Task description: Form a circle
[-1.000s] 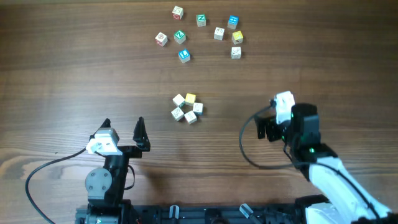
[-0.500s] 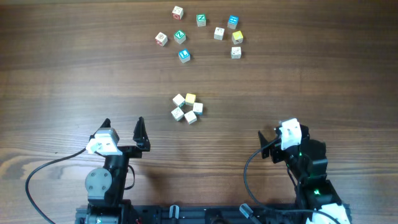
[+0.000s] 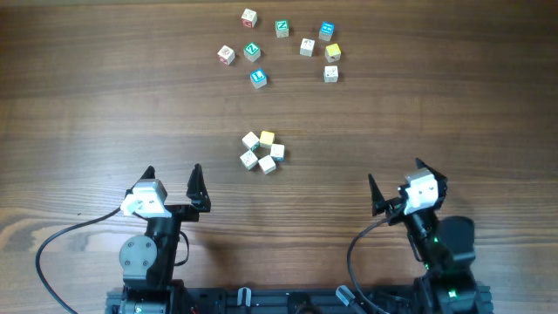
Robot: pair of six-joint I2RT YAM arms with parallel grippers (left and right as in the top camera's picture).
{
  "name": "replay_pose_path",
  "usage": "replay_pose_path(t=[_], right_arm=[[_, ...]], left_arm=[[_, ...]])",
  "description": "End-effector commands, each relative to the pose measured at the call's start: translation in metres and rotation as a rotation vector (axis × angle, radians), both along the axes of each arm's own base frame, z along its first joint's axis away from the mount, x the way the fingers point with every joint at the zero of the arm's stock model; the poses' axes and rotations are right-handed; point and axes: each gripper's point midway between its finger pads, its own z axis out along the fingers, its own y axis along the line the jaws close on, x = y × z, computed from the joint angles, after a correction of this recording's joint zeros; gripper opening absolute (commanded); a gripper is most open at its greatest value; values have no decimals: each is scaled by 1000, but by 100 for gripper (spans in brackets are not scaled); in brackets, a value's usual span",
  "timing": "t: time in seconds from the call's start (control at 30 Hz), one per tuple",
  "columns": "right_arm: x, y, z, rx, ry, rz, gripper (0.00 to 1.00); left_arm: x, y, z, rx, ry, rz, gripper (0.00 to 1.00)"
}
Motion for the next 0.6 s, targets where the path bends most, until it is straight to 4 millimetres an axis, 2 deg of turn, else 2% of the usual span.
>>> replay_pose_path(t=[0.0, 0.13, 0.57], right_arm=[[-4, -2, 31, 19, -133, -8, 100], [-7, -3, 48, 30, -207, -8, 100], [-7, -3, 47, 29, -202, -8, 100]], left_arm=[[0, -2, -2, 19, -1, -10, 100], [0, -2, -2, 19, -1, -11, 100], [0, -2, -2, 19, -1, -11, 100]])
